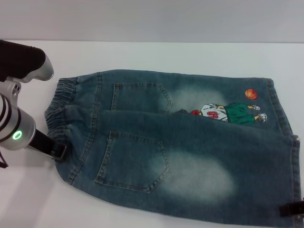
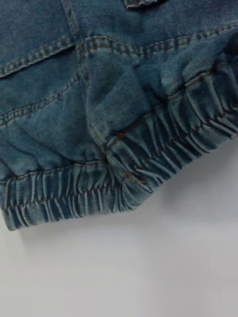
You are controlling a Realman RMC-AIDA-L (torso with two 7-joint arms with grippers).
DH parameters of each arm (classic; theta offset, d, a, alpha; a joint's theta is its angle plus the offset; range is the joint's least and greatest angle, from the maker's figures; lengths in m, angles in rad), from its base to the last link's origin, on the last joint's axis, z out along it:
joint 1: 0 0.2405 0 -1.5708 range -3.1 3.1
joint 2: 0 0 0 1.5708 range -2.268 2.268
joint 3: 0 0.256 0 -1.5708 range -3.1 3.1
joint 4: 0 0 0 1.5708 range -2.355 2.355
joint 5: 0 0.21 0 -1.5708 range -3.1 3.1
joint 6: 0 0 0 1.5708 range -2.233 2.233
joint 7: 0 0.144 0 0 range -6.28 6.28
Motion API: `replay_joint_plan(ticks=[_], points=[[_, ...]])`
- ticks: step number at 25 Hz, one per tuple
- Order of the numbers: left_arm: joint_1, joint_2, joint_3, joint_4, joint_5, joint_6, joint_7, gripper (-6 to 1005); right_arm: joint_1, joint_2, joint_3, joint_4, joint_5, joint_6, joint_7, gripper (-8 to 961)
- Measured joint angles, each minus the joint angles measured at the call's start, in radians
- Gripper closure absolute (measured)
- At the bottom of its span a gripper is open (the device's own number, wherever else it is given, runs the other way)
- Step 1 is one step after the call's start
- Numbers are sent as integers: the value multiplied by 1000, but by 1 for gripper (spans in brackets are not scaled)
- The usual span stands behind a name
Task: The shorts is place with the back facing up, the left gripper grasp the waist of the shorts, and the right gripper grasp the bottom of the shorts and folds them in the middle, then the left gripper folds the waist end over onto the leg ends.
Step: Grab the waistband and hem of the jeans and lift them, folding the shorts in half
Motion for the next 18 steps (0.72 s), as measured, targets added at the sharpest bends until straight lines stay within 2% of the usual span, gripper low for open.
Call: replay_joint_plan(ticks=[9, 18], points=[[-9, 0, -2, 2, 0, -5, 0, 767, -4, 0, 5, 4, -3, 40, 8, 454], [-13, 2, -2, 7, 0, -4, 0, 766, 1, 0, 18, 23, -77, 38, 19, 454]])
